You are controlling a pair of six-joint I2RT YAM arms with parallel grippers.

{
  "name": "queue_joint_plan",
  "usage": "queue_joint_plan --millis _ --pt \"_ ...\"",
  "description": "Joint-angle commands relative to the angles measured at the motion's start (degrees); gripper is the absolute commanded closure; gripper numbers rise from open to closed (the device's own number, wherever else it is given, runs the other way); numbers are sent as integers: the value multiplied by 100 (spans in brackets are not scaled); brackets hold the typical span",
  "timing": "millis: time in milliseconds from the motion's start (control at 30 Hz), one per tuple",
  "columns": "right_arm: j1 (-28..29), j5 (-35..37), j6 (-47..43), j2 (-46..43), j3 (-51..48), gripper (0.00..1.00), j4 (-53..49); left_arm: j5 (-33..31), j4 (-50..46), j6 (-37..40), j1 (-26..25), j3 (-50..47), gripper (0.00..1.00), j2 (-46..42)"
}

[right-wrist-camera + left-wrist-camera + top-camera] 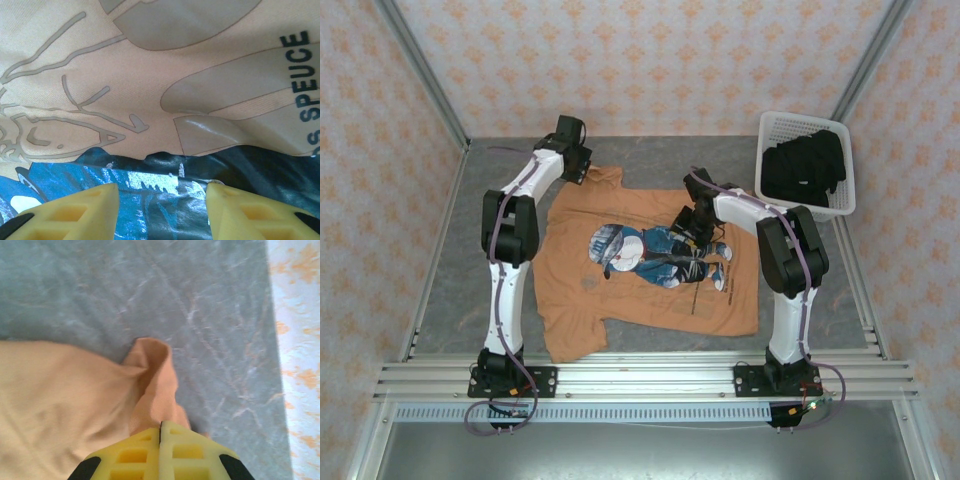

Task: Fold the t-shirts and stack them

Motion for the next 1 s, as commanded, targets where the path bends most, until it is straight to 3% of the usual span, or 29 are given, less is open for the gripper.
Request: queue_joint_plan --millis 0,267,367,400,467,500,567,633,733,967 --pt "18 50 -45 177 11 50 -242 -16 131 42 96 516 100 404" --pt "18 -11 -31 183 29 50 -226 141 222 -381 230 2517 100 1828" --pt "18 -47 -36 135 57 50 -197 207 795 -596 280 2762 98 2103" --pt "17 -43 -40 108 64 50 -190 235 966 -655 297 2782 89 2134" --pt "19 -39 -63 59 109 49 -199 315 1244 -602 325 2883 58 2133" --pt "17 -23 -79 32 140 49 -218 334 1239 -521 338 2931 49 2086" --pt "-5 -28 -101 -50 193 48 -241 321 1106 -150 359 2885 38 1828" --pt "-42 -46 -114 -153 242 47 -249 194 1025 279 358 2505 34 1331" --pt "-164 4 -132 -346 298 47 -300 50 963 543 360 1331 38 381" --pt "-643 193 -259 -804 52 49 -441 205 319 738 217 -1227 72 -1188"
